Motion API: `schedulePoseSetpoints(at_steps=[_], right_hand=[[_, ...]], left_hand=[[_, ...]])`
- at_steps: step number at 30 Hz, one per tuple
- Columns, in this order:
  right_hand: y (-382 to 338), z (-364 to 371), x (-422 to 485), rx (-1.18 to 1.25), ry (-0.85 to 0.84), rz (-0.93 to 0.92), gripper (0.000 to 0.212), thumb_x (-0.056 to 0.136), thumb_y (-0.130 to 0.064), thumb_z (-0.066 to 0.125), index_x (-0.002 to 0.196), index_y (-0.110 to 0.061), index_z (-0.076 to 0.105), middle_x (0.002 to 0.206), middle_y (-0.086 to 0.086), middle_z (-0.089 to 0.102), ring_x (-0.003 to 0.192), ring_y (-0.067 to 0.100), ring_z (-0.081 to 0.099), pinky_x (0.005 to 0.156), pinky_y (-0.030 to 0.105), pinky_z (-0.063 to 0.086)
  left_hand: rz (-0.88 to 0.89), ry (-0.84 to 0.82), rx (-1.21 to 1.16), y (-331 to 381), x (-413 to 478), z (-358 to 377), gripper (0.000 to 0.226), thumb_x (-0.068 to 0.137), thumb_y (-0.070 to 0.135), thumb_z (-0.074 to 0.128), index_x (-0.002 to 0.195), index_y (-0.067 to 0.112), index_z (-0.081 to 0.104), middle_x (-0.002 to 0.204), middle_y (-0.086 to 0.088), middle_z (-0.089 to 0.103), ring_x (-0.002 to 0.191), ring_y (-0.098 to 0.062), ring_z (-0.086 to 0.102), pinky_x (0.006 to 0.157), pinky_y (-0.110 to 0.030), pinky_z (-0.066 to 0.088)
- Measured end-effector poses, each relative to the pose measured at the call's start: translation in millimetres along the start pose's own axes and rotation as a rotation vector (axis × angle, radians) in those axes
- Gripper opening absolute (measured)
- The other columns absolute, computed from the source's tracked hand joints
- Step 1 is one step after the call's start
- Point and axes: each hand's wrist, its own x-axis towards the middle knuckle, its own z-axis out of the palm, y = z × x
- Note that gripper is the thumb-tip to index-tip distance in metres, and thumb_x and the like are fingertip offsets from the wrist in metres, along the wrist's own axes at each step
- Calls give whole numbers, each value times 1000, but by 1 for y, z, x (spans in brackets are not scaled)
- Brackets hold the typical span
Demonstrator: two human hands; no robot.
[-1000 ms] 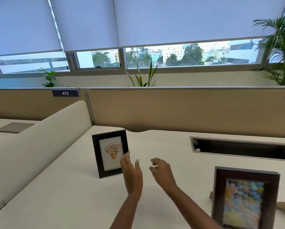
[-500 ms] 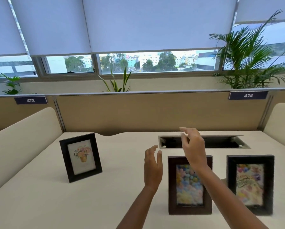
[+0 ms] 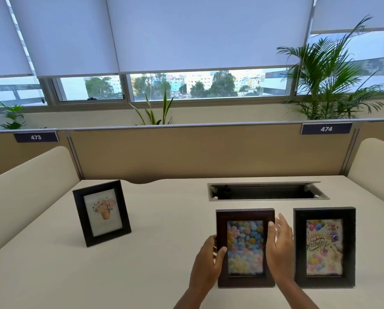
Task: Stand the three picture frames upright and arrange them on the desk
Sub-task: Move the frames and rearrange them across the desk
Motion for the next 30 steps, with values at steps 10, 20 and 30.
schedulePoseSetpoints(at_steps=[10, 20, 30], right_hand=[[59, 11, -46, -74, -121, 259, 40, 87, 1, 54, 126, 11, 46, 121, 35, 53, 114, 46, 48, 97, 50, 39], [28, 65, -26, 21, -274, 239, 32, 92, -7, 52, 122, 1, 49, 117, 21, 58, 109, 36, 54, 94, 47, 47], [-38, 185, -5, 150, -424, 271, 27, 94, -4, 47, 119, 2, 48, 118, 22, 58, 112, 34, 56, 90, 42, 52]], left_hand=[[-67, -50, 13, -19, -17, 0, 12, 93, 24, 51, 100, 30, 44, 94, 11, 58, 79, 0, 54, 70, -2, 41], [-197, 115, 47, -39, 11, -43, 15, 94, 17, 49, 108, 13, 54, 105, -3, 67, 93, -17, 62, 77, -23, 50], [-336, 353, 47, -85, 54, -118, 23, 97, 13, 43, 118, 7, 50, 115, -11, 63, 107, -22, 60, 82, -26, 52]])
